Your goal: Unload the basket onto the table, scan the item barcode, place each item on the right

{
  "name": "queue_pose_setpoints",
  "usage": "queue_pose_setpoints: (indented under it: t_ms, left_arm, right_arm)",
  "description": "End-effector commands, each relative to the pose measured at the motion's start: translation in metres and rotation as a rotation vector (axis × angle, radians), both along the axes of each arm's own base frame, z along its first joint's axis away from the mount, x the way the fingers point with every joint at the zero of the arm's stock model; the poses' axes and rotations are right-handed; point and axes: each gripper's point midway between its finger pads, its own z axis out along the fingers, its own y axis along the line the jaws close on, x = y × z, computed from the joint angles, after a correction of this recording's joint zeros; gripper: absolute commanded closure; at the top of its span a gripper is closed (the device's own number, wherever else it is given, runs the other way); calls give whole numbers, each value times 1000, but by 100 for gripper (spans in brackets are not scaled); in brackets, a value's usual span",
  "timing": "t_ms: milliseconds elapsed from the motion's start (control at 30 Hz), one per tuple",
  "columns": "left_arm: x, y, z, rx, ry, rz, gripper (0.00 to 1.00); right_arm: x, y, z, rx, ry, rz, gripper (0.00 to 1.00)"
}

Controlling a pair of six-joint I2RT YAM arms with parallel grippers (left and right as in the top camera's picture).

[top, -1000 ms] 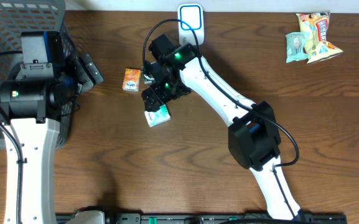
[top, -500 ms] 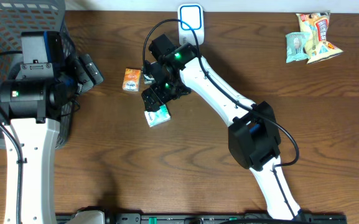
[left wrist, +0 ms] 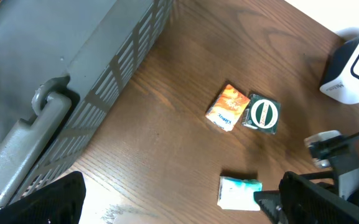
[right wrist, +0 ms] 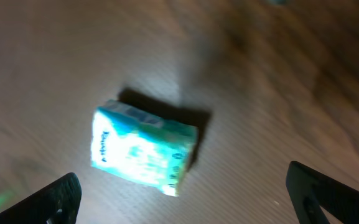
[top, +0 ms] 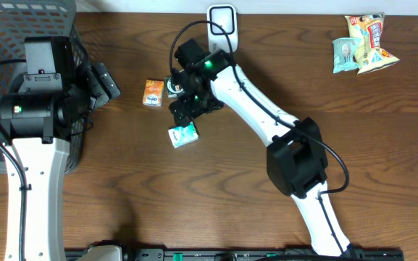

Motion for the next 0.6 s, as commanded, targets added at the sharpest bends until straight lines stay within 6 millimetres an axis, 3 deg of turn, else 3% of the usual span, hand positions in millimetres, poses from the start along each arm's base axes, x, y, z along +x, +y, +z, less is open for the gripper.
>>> queue_pose_setpoints:
  t_ms: [0,333,500,567]
  left_arm:
    - [-2,2,2,0,-5,15,2]
    - [-2,2,2,0,-5,15,2]
    - [-2,2,2,0,-5,15,2]
    - [-2,2,2,0,-5,15,2]
  right_arm:
    - [17,-22,1,-27,-7,-99,1]
    - [49,-58,2,-4,21,-353,1]
    - [40,-36,8,98,88,-331,26]
    - [33,-30,8,103,105,-315,29]
